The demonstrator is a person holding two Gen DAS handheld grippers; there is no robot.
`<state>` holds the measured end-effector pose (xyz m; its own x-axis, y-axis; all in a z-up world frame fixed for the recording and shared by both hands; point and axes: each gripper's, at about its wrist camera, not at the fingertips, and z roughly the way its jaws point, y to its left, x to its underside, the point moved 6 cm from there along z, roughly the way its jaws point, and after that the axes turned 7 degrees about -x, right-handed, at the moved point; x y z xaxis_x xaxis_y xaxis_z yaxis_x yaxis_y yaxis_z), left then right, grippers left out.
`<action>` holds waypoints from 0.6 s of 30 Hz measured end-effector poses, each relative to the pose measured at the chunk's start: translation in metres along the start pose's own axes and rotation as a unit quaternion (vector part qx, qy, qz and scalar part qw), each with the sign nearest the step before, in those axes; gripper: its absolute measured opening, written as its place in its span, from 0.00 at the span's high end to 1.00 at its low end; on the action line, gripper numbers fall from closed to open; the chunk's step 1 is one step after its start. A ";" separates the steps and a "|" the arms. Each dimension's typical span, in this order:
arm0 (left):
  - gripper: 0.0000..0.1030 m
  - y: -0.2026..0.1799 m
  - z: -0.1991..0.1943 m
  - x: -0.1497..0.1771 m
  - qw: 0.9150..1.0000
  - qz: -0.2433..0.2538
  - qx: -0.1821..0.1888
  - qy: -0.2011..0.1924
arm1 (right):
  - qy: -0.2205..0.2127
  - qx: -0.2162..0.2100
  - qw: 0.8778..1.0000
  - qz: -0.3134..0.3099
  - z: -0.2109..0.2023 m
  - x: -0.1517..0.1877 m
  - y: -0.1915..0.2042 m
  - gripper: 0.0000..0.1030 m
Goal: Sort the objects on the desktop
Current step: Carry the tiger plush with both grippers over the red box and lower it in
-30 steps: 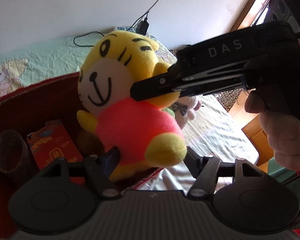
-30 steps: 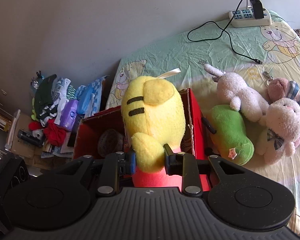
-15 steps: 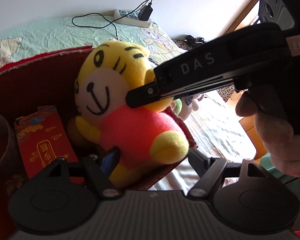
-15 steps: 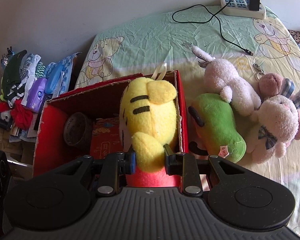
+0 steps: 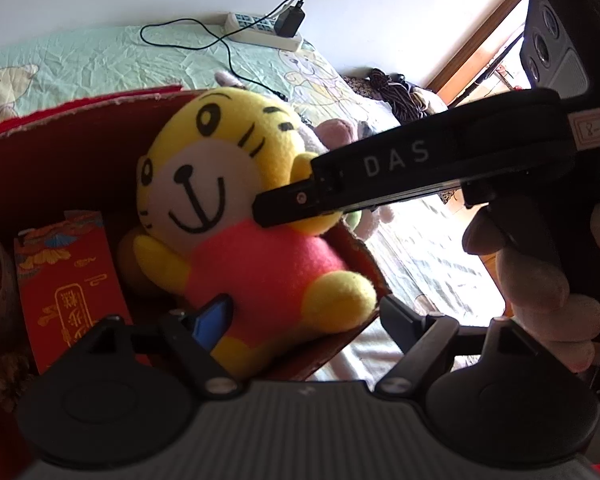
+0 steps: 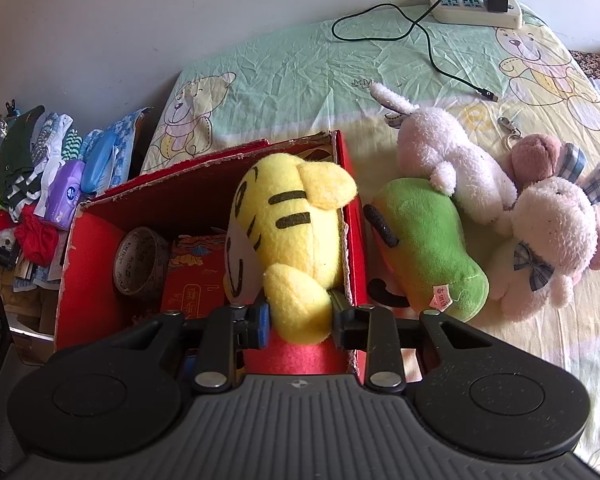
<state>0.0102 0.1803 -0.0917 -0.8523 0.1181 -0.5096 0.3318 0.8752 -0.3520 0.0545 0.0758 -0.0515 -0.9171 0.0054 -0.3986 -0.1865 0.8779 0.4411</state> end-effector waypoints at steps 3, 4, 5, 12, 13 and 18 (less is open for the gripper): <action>0.20 -0.002 0.004 -0.002 1.000 0.001 -0.005 0.003 | -0.007 -0.003 1.000 0.001 -0.004 0.002 0.000 0.68; 0.21 -0.002 0.004 -0.002 1.000 0.002 -0.007 0.002 | -0.008 -0.004 1.000 0.002 -0.005 0.003 0.000 0.68; 0.21 -0.002 0.004 -0.002 1.000 0.003 -0.009 0.002 | -0.010 -0.005 1.000 0.003 -0.006 0.004 -0.001 0.68; 0.22 0.001 0.009 -0.005 1.000 0.000 -0.024 0.005 | -0.023 -0.014 1.000 0.010 -0.010 0.010 -0.004 0.69; 0.22 0.001 0.009 -0.005 1.000 0.000 -0.025 0.006 | -0.025 -0.014 1.000 0.009 -0.010 0.011 -0.003 0.69; 0.22 0.001 0.009 -0.005 0.999 0.000 -0.035 0.007 | -0.038 -0.017 0.999 0.015 -0.012 0.015 -0.005 0.70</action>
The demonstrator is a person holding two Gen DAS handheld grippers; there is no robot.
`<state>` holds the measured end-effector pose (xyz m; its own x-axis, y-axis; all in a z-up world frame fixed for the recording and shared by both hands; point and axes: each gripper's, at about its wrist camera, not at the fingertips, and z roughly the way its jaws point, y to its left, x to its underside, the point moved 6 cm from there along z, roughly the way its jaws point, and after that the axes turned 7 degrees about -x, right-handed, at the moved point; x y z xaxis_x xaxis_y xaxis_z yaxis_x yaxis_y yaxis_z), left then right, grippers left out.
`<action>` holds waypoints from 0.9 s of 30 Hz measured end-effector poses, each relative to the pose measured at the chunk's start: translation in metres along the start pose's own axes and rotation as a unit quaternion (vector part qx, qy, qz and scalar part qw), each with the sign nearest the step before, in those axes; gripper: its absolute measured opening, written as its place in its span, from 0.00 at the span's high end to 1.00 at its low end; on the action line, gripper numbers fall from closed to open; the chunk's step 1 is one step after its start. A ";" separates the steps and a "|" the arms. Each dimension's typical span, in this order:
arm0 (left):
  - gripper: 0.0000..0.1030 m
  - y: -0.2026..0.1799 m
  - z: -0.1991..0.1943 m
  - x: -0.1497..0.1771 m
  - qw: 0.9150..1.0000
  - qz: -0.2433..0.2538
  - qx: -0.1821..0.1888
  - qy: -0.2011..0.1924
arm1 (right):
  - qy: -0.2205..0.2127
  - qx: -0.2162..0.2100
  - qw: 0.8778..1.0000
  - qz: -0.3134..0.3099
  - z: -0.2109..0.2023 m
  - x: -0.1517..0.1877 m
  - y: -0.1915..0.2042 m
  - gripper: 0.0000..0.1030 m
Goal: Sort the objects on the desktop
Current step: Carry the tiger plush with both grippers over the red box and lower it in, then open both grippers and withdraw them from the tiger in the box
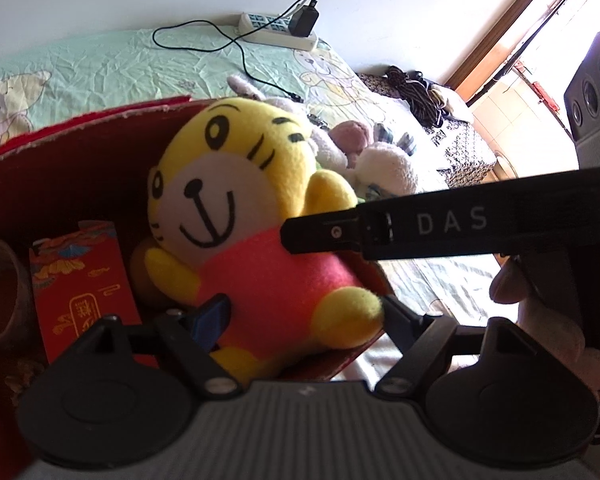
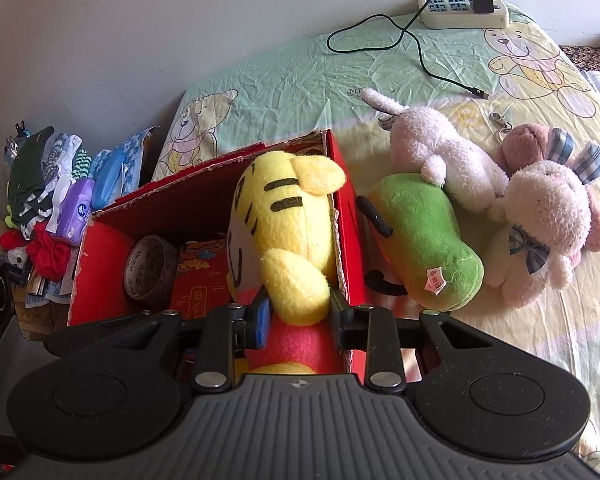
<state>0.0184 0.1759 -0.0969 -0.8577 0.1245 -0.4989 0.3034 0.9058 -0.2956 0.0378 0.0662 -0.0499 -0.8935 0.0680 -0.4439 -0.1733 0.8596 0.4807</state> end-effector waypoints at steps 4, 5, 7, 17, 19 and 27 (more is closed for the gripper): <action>0.22 -0.002 0.003 -0.004 1.000 0.005 -0.009 -0.001 | -0.008 -0.003 1.000 0.009 -0.001 0.001 -0.001 0.70; 0.22 -0.003 0.004 -0.004 1.000 0.006 -0.011 -0.001 | -0.010 -0.003 1.000 0.009 -0.001 0.002 -0.001 0.70; 0.22 -0.003 0.003 -0.004 1.000 0.006 -0.012 -0.001 | -0.014 -0.002 1.000 0.008 -0.001 0.003 0.000 0.70; 0.20 0.000 0.005 -0.005 1.000 0.002 -0.009 0.004 | -0.022 -0.006 1.000 0.013 -0.002 0.007 -0.002 0.70; 0.19 0.000 0.007 -0.006 1.000 0.001 -0.010 0.006 | -0.024 -0.007 1.000 0.014 -0.002 0.008 -0.002 0.70; 0.19 -0.002 0.008 -0.006 1.000 0.002 -0.017 0.006 | -0.031 -0.021 0.999 0.019 -0.003 0.010 -0.004 0.70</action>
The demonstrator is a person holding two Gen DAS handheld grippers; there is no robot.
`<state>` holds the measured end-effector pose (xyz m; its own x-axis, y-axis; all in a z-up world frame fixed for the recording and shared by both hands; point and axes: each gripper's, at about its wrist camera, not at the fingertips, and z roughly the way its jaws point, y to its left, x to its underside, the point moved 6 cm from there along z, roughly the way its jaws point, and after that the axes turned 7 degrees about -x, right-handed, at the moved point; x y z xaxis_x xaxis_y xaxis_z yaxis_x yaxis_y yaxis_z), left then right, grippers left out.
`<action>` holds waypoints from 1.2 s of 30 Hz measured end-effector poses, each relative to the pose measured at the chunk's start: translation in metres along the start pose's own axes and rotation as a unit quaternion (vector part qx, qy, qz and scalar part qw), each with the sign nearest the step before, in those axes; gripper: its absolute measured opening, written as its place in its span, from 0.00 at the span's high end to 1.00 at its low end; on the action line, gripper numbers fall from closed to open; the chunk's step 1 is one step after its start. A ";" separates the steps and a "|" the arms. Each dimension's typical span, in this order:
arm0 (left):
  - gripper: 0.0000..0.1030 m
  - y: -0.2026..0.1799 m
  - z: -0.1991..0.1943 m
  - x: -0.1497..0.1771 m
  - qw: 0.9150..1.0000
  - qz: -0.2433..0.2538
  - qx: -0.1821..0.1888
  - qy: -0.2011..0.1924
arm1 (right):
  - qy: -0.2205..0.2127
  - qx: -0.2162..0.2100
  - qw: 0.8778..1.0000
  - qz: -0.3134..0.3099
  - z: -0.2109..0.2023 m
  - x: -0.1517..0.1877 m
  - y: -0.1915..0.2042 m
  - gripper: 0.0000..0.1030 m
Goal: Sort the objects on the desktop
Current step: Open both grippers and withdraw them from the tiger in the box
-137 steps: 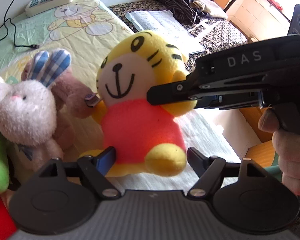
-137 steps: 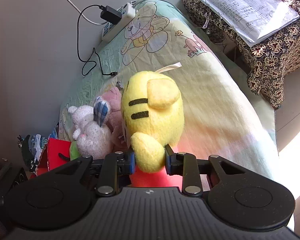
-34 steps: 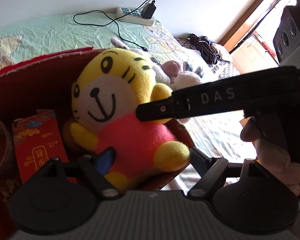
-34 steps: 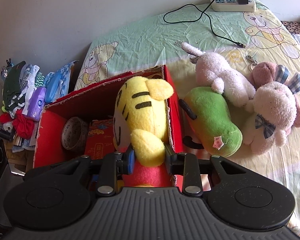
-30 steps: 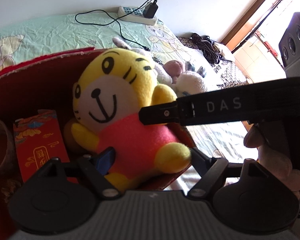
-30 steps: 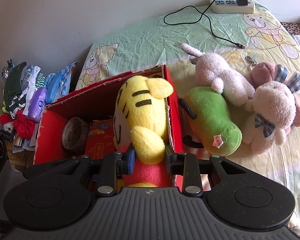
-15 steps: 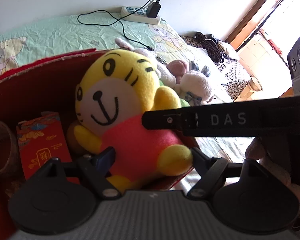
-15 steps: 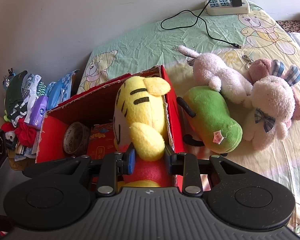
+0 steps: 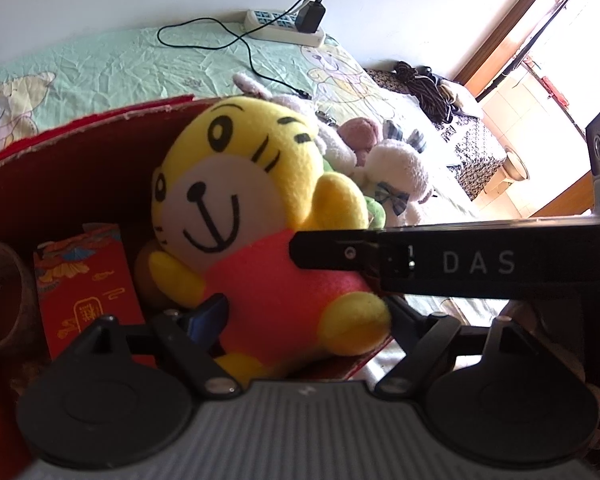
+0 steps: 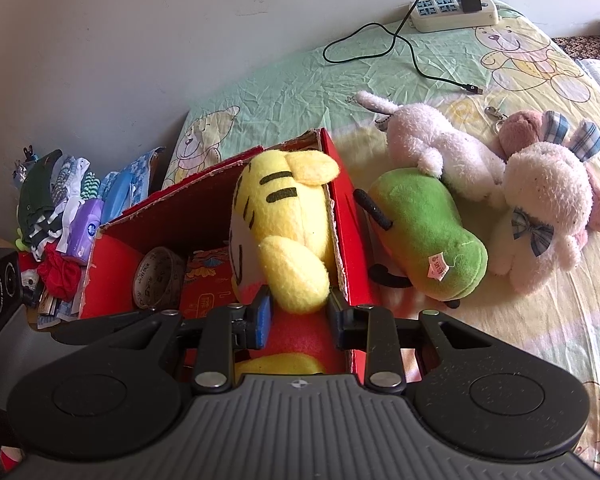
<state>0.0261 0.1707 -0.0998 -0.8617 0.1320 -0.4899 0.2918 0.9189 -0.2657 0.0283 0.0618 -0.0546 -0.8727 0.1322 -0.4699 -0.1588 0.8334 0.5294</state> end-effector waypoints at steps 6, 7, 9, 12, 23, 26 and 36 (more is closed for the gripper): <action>0.18 0.000 0.003 0.001 1.000 -0.015 -0.006 0.002 | 0.002 -0.020 1.000 0.006 -0.001 0.000 -0.004 0.71; 0.18 -0.001 0.003 0.001 1.000 -0.017 -0.009 0.001 | 0.003 -0.023 1.000 0.006 -0.002 0.000 -0.004 0.71; 0.17 -0.001 0.004 0.002 1.000 -0.019 -0.014 -0.001 | 0.004 -0.029 1.000 0.005 -0.002 0.000 -0.005 0.71; 0.15 -0.001 0.006 0.003 0.999 -0.029 -0.022 0.000 | 0.006 -0.041 0.999 0.004 -0.003 0.000 -0.007 0.71; 0.13 -0.004 0.009 0.008 0.996 -0.065 -0.063 0.000 | 0.024 -0.094 0.995 0.000 -0.006 -0.001 -0.014 0.71; 0.12 -0.005 0.011 0.009 0.994 -0.075 -0.076 0.000 | 0.031 -0.103 0.994 -0.008 -0.007 -0.001 -0.015 0.71; 0.11 -0.004 0.012 0.015 0.987 -0.115 -0.109 -0.002 | 0.039 -0.152 0.987 -0.023 -0.021 -0.004 -0.022 0.69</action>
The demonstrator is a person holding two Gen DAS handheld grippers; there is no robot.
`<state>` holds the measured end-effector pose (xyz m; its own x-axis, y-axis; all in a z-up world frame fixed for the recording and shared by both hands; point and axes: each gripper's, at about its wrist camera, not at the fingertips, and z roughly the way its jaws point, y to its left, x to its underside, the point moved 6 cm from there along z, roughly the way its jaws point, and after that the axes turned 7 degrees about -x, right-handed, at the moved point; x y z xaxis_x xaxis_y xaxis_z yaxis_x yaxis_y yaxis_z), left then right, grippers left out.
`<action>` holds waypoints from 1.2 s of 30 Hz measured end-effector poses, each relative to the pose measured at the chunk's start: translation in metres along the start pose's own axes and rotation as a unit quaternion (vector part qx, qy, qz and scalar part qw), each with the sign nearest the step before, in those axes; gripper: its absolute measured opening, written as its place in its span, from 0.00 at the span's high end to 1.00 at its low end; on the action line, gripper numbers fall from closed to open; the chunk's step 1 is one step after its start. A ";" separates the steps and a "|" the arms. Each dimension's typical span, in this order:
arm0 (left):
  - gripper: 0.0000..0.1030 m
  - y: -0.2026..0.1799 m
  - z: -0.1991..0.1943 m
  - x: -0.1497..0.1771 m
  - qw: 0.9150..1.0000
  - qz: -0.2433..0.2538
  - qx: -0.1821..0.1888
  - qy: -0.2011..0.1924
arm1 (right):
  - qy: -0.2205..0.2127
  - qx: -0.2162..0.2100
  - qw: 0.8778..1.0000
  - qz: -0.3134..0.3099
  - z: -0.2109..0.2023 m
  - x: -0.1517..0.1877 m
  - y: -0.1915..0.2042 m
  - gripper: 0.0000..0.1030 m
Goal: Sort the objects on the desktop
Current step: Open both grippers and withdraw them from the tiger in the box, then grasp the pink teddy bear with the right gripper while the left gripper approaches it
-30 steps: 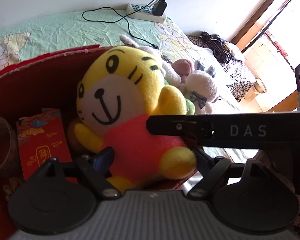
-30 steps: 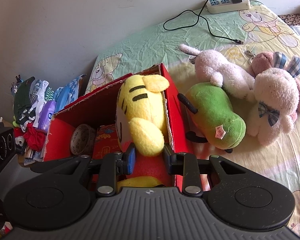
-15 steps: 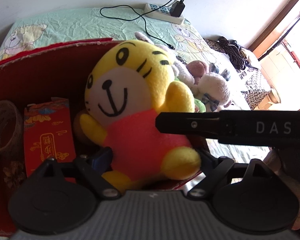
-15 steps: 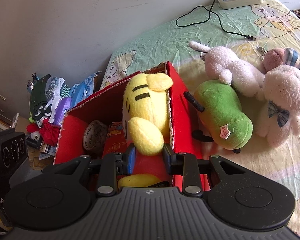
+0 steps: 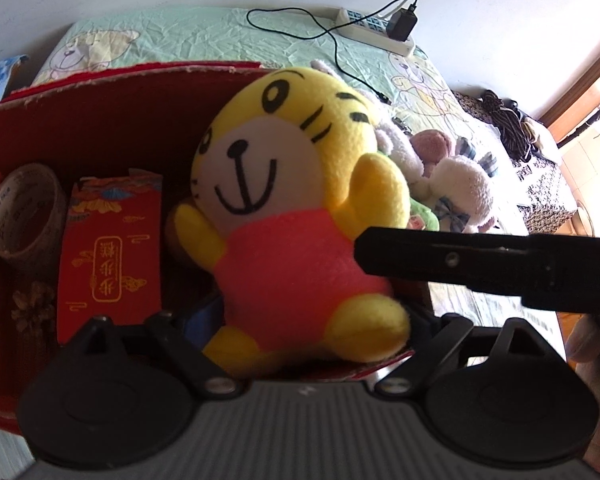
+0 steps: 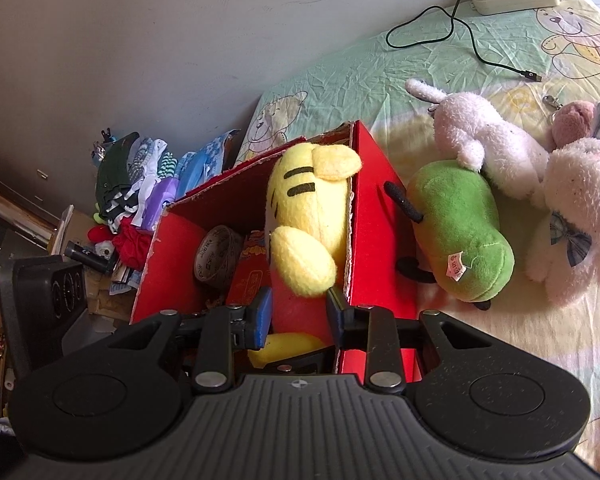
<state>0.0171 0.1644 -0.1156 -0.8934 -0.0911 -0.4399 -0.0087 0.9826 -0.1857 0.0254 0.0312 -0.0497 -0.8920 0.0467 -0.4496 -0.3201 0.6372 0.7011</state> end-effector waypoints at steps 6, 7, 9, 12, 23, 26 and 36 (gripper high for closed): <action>0.14 -0.008 -0.017 0.004 0.999 -0.010 -0.033 -0.019 | -0.012 -0.022 1.000 -0.015 -0.023 0.000 -0.005 0.58; 0.14 -0.010 -0.021 0.004 0.999 -0.008 -0.040 -0.025 | -0.014 -0.022 0.999 -0.018 -0.027 0.000 -0.007 0.57; 0.14 -0.015 -0.029 0.004 0.998 -0.005 -0.057 -0.036 | -0.017 -0.025 0.999 -0.021 -0.036 0.000 -0.012 0.57; 0.14 -0.026 -0.039 0.004 0.995 0.005 -0.089 -0.052 | -0.024 -0.028 0.999 -0.022 -0.052 0.001 -0.023 0.58; 0.13 -0.100 -0.055 -0.007 0.992 0.048 -0.076 -0.088 | -0.048 0.012 0.999 0.023 -0.101 0.004 -0.098 0.58; 0.13 -0.127 -0.044 -0.006 0.993 0.068 -0.057 -0.082 | -0.055 0.026 0.997 0.042 -0.112 0.005 -0.120 0.58; 0.12 -0.175 0.011 0.004 0.995 0.088 -0.025 -0.046 | -0.052 0.020 0.994 0.098 -0.125 -0.001 -0.165 0.57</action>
<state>0.0196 -0.0099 -0.0946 -0.8384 0.0719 -0.5403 0.1205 0.9912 -0.0552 0.0389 -0.1695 -0.0959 -0.8971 0.2517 -0.3631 -0.1286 0.6375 0.7596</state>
